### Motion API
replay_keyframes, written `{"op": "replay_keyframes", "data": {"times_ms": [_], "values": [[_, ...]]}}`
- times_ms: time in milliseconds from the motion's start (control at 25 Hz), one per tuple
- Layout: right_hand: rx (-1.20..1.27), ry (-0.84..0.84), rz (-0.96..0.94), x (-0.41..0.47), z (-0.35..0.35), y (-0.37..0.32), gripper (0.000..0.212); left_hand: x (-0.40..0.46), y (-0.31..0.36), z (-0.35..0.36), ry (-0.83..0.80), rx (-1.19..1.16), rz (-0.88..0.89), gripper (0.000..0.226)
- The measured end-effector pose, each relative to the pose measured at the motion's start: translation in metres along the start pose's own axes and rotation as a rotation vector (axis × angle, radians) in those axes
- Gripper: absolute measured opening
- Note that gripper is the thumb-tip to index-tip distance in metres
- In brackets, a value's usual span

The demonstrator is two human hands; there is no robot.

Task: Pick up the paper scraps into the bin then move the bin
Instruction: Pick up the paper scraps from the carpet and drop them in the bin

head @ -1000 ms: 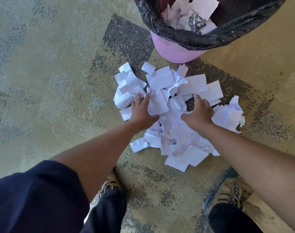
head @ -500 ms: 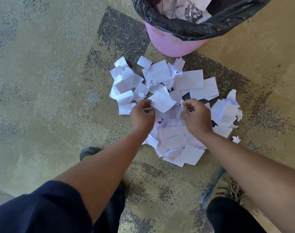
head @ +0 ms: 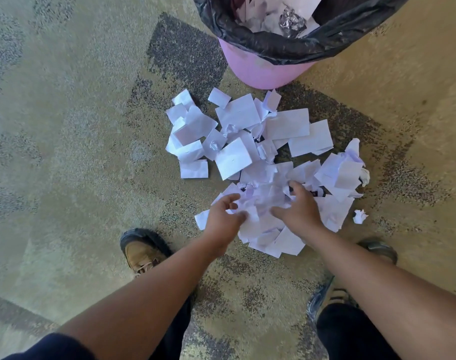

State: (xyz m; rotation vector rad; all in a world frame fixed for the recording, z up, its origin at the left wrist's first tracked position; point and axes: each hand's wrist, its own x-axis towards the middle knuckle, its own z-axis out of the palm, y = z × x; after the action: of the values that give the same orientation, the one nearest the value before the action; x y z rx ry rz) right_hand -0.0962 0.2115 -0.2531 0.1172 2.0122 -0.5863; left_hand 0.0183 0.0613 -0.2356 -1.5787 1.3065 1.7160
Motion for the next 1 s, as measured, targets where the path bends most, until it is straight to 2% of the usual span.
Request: {"op": "replay_keyframes", "data": {"times_ms": [80,160,240,400,520,600,680,880,960,1000], "values": [[0.102,0.013,0.018,0.01,0.015,-0.009,0.082,0.006,0.001,0.015,-0.016,0.134,0.079,0.056],[0.129,0.029,-0.014,0.018,0.027,-0.016,0.062,0.014,0.006,0.024,-0.048,0.172,0.099,0.064],[0.116,0.031,-0.043,0.015,0.031,-0.02,0.042,0.015,0.01,0.025,-0.046,0.15,0.137,0.057],[0.182,-0.021,-0.091,-0.006,0.013,-0.02,0.021,0.004,0.016,0.007,0.002,0.157,0.226,0.034],[0.301,-0.097,-0.164,-0.027,-0.007,-0.022,0.017,-0.016,0.023,-0.011,-0.005,0.21,0.317,0.019],[0.346,-0.121,-0.272,-0.044,-0.018,-0.03,0.013,-0.037,0.033,-0.018,-0.007,0.216,0.411,0.021],[0.406,-0.107,-0.416,-0.063,-0.029,-0.044,0.012,-0.063,0.049,-0.023,-0.007,0.214,0.569,0.029],[0.438,0.06,-0.777,-0.116,-0.063,-0.086,0.024,-0.121,0.103,-0.033,0.144,0.317,1.184,0.035],[0.375,0.126,-0.914,-0.127,-0.089,-0.113,0.017,-0.141,0.123,-0.04,0.193,0.297,1.335,0.037],[0.337,0.079,-0.936,-0.127,-0.106,-0.128,0.014,-0.152,0.142,-0.03,0.199,0.301,1.4,0.037]]}}
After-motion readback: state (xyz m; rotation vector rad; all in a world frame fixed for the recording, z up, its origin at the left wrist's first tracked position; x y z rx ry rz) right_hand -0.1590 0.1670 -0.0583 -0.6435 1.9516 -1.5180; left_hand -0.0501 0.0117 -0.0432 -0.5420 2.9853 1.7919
